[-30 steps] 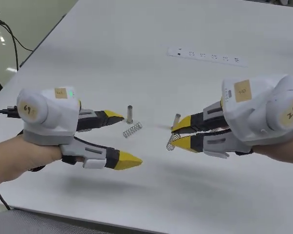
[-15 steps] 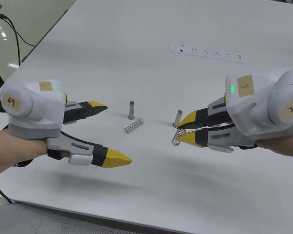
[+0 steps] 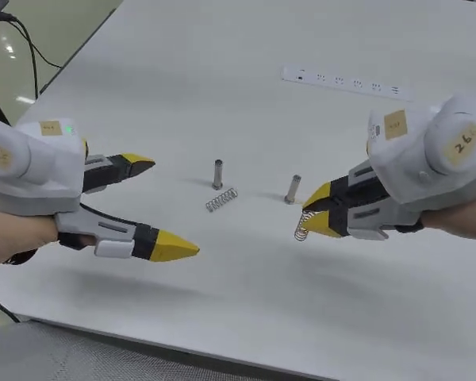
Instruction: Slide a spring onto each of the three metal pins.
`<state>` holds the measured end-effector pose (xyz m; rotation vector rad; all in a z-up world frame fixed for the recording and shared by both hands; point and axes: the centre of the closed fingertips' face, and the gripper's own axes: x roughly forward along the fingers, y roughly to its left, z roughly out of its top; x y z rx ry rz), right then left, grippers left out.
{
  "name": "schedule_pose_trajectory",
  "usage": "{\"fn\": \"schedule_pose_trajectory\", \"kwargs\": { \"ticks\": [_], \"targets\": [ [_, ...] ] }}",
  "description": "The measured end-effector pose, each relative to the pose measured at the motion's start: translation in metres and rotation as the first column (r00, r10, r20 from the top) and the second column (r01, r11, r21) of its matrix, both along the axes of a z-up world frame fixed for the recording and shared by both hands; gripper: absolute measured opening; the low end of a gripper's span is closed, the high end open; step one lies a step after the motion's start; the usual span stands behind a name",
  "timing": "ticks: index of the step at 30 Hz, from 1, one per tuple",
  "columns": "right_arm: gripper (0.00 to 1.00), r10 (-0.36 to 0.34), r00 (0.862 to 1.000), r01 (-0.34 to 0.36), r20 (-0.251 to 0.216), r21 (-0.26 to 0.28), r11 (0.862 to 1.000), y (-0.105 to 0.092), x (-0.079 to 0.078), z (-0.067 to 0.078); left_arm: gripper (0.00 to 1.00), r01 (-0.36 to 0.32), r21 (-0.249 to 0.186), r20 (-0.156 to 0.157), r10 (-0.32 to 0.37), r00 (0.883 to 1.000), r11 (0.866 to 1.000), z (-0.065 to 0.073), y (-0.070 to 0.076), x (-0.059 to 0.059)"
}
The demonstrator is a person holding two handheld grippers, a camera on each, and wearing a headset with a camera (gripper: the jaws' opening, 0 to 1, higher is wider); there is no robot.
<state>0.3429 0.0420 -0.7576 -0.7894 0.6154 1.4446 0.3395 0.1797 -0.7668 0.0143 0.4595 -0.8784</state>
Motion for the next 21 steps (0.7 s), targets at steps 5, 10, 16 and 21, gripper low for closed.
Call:
{"fn": "schedule_pose_trajectory", "kwargs": {
  "ticks": [5,10,16,21],
  "targets": [
    [0.07,-0.042,0.999,0.042,0.003,-0.003,0.999,-0.001,0.015,0.003,0.98,-0.009,0.001,-0.004,0.009,1.000,1.000,-0.001,0.005,-0.001],
    [0.07,-0.103,0.994,0.103,0.039,0.001,0.995,-0.003,0.041,0.008,0.98,-0.018,0.003,-0.007,0.018,1.000,1.000,-0.002,0.010,-0.002],
    [0.07,-0.163,0.984,0.162,0.074,0.022,0.987,-0.002,0.064,0.014,0.98,-0.038,0.001,-0.005,0.038,0.999,0.999,-0.002,0.016,-0.001],
    [0.07,-0.212,0.974,0.207,0.080,0.059,0.976,0.003,0.078,0.020,0.98,-0.050,0.001,-0.002,0.050,0.999,0.999,-0.002,0.020,-0.001]
  ]
}}
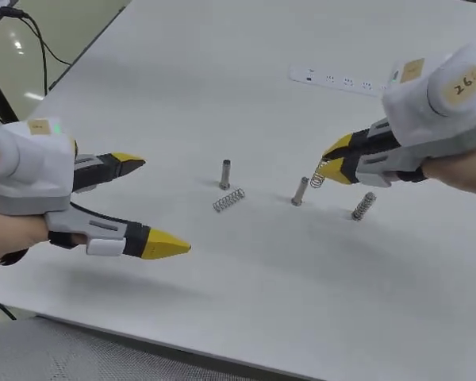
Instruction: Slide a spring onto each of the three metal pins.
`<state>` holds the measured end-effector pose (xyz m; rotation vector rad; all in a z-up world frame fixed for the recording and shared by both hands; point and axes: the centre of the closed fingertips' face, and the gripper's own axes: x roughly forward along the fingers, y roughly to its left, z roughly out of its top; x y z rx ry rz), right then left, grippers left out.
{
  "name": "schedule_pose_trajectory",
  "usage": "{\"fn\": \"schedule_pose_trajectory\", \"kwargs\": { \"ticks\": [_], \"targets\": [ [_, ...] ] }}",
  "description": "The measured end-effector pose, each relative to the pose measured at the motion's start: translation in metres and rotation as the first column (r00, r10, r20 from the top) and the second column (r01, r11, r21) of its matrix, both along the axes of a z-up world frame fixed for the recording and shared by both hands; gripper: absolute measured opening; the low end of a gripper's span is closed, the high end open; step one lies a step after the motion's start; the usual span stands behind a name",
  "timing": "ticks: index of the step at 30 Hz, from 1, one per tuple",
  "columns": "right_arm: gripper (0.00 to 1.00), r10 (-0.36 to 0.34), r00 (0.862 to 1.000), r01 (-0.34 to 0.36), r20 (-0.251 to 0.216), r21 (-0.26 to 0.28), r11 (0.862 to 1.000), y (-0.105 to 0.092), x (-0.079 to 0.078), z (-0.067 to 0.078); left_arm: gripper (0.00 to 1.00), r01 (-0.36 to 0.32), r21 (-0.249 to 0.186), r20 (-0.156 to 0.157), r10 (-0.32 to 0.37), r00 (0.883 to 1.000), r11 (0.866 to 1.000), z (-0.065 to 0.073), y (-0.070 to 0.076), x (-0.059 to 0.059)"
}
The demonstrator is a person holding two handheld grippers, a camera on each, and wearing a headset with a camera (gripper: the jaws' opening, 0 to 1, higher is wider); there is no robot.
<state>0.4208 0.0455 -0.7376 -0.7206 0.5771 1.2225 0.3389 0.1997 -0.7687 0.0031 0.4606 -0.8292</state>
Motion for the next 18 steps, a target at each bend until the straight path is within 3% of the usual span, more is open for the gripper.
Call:
{"fn": "schedule_pose_trajectory", "kwargs": {
  "ticks": [2,10,18],
  "targets": [
    [0.07,-0.004,1.000,0.004,-0.003,0.008,1.000,0.003,0.010,0.000,0.98,-0.002,-0.001,0.002,0.002,1.000,1.000,0.001,0.001,0.000],
    [0.07,-0.029,0.999,0.029,-0.020,0.001,1.000,0.004,0.023,-0.006,0.98,-0.006,0.000,-0.002,0.006,1.000,1.000,-0.001,0.002,0.001],
    [0.07,-0.043,0.998,0.043,-0.038,0.003,0.999,0.005,0.023,-0.010,0.98,-0.011,0.000,-0.004,0.011,1.000,1.000,0.000,0.005,0.001]
  ]
}}
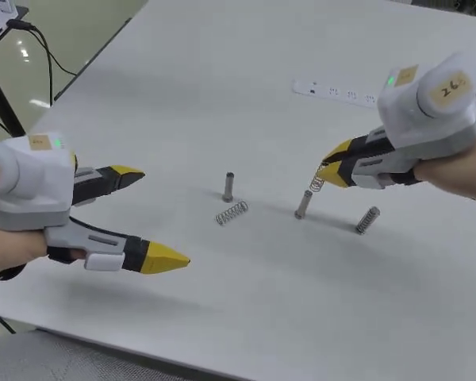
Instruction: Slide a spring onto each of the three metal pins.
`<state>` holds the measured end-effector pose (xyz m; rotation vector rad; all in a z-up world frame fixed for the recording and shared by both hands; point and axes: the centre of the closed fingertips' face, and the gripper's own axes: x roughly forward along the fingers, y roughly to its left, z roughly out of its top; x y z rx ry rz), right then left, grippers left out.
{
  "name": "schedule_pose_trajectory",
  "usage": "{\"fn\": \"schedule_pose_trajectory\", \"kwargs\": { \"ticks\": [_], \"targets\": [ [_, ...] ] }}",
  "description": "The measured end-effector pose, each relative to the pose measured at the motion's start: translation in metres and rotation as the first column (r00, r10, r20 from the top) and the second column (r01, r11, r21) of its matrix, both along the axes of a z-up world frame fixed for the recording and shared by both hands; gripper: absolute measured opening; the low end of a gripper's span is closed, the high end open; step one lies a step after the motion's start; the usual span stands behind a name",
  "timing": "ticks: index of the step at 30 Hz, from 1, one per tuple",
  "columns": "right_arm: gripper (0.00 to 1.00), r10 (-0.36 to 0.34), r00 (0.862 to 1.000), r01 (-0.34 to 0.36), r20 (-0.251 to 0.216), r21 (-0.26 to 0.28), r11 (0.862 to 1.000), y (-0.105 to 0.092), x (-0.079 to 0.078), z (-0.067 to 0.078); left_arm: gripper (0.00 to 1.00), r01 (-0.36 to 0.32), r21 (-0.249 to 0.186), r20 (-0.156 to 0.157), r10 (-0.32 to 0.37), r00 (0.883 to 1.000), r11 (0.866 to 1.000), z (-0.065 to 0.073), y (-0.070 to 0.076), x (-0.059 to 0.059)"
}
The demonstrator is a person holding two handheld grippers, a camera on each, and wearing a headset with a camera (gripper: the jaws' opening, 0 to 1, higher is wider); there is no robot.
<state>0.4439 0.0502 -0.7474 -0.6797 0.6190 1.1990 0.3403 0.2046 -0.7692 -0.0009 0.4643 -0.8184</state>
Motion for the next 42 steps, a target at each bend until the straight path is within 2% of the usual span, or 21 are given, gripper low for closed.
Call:
{"fn": "schedule_pose_trajectory", "kwargs": {
  "ticks": [30,34,42],
  "targets": [
    [0.07,-0.010,1.000,0.009,-0.018,-0.020,1.000,0.003,-0.005,-0.018,0.98,-0.014,0.003,0.000,0.014,1.000,1.000,-0.001,0.006,0.000],
    [0.08,-0.015,0.999,0.014,-0.028,-0.028,1.000,0.004,-0.006,-0.025,0.97,-0.011,0.004,-0.003,0.011,1.000,1.000,-0.002,0.004,-0.001],
    [0.08,-0.027,0.999,0.024,-0.040,-0.077,0.997,0.003,-0.006,-0.049,0.97,-0.006,-0.001,-0.007,0.006,1.000,1.000,-0.003,0.001,-0.004]
  ]
}}
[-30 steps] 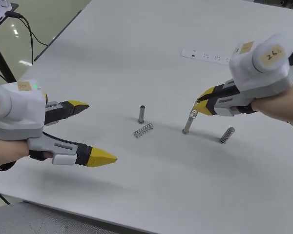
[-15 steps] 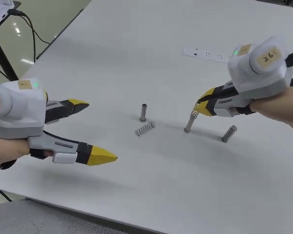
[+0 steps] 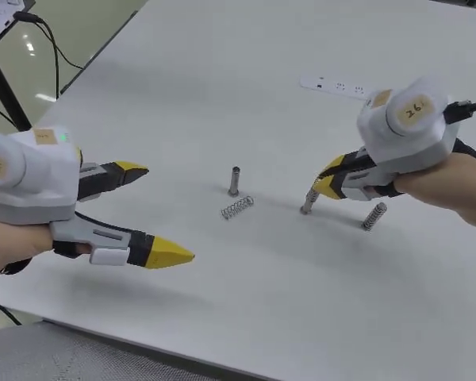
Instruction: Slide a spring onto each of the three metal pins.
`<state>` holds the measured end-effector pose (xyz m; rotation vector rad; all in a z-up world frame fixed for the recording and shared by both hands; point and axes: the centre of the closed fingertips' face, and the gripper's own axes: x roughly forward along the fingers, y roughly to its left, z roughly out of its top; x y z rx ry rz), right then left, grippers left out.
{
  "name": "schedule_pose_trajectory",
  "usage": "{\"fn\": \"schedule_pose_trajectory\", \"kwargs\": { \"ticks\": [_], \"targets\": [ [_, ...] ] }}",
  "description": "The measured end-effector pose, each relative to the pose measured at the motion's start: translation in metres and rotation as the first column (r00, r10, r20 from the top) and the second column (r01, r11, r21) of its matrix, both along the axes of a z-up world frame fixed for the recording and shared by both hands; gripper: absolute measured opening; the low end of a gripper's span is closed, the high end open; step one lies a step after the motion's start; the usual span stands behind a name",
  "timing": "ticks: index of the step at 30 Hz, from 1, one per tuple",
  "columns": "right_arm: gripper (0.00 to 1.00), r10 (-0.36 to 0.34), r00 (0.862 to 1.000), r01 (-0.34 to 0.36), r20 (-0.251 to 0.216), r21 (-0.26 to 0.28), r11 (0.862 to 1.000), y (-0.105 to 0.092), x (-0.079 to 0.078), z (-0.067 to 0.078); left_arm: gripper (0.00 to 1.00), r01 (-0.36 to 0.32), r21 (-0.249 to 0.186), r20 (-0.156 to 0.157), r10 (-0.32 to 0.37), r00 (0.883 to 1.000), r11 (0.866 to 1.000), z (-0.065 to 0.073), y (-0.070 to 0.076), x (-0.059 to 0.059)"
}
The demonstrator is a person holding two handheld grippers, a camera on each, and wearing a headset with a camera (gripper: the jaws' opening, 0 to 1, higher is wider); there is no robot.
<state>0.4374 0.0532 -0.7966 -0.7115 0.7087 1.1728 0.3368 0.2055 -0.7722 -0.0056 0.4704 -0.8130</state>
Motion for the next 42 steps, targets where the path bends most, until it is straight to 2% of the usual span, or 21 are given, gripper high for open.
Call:
{"fn": "schedule_pose_trajectory", "kwargs": {
  "ticks": [8,15,30,35,39,42],
  "targets": [
    [0.08,-0.017,1.000,0.017,-0.025,-0.022,1.000,-0.002,0.002,-0.013,0.97,-0.003,-0.002,0.001,0.003,1.000,1.000,0.000,0.001,-0.001],
    [0.08,-0.009,1.000,0.008,-0.027,-0.043,0.999,-0.003,0.000,-0.022,0.97,-0.008,-0.001,0.001,0.008,1.000,1.000,0.000,0.002,-0.001],
    [0.09,-0.007,1.000,0.007,-0.009,-0.018,1.000,-0.004,0.000,-0.017,0.97,-0.005,0.000,0.000,0.005,1.000,1.000,0.002,-0.001,-0.001],
    [0.13,-0.011,1.000,0.011,0.003,-0.006,1.000,-0.006,0.000,-0.013,0.97,-0.001,0.000,0.000,0.001,1.000,1.000,0.003,-0.003,-0.001],
    [0.13,-0.024,1.000,0.023,0.009,0.027,0.999,-0.005,0.000,-0.005,0.97,0.003,-0.001,0.002,-0.003,1.000,1.000,0.005,-0.004,0.000],
    [0.13,-0.048,0.999,0.047,0.007,0.079,0.996,-0.004,-0.003,0.003,0.97,0.002,-0.003,0.005,-0.002,1.000,1.000,0.006,-0.004,0.001]
  ]
}}
